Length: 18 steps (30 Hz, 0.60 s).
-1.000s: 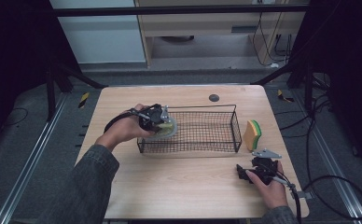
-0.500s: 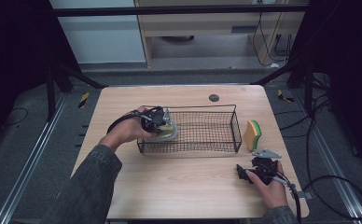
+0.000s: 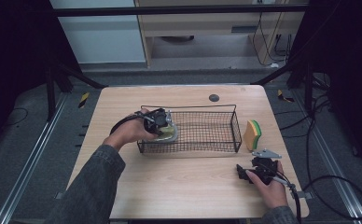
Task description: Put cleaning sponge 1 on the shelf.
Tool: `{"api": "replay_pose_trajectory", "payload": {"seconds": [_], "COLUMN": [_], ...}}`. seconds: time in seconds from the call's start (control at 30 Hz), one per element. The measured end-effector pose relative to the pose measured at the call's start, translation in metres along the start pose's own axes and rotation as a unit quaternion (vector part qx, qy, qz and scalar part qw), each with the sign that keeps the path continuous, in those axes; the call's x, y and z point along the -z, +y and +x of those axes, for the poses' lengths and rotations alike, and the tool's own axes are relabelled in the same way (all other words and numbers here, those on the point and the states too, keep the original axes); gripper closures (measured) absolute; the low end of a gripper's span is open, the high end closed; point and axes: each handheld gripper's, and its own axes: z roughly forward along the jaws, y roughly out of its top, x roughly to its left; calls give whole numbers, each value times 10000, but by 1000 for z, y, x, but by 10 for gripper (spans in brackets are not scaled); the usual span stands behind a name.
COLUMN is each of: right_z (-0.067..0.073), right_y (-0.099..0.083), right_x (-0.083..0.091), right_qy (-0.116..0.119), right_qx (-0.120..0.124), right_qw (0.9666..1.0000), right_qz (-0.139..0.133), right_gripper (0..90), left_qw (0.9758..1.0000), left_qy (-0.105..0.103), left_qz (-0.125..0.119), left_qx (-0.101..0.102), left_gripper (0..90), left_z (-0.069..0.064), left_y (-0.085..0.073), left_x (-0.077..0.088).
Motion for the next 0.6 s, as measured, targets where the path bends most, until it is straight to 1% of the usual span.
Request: {"api": "replay_pose_trajectory", "payload": {"seconds": [0.2, 0.33, 0.4, 0.43, 0.5, 0.53, 0.57, 0.6], "right_z": [0, 0, 0, 0, 0, 0, 0, 0], "right_y": [0, 0, 0, 0, 0, 0, 0, 0], "right_x": [0, 0, 0, 0, 0, 0, 0, 0], "right_qy": [1, 2, 2, 0, 1, 1, 2, 1], "right_qx": [-2, -1, -1, -1, -1, -1, -2, 0], "right_qw": [10000, 10000, 10000, 10000, 10000, 10000, 10000, 10000], "right_qz": [1, 0, 1, -1, 1, 1, 1, 1], "right_gripper": [6, 6, 6, 6, 6, 6, 6, 6], "left_qw": [10000, 9998, 9997, 9996, 9991, 9991, 9977, 9967], "left_qy": [-40, -67, -39, -22, 116, 116, 205, 239], "left_qz": [4, -62, -99, -152, -301, -301, -516, -624], "left_qx": [48, 160, 198, 228, 285, 285, 396, 457], "left_gripper": [698, 674, 656, 641, 613, 600, 589, 576], "left_z": [-1, 1, 1, 1, 2, 2, 3, 3], "left_y": [-1, -3, -4, -5, -5, -5, -6, -7], "left_x": [-2, 1, 4, 7, 15, 15, 25, 31]}}
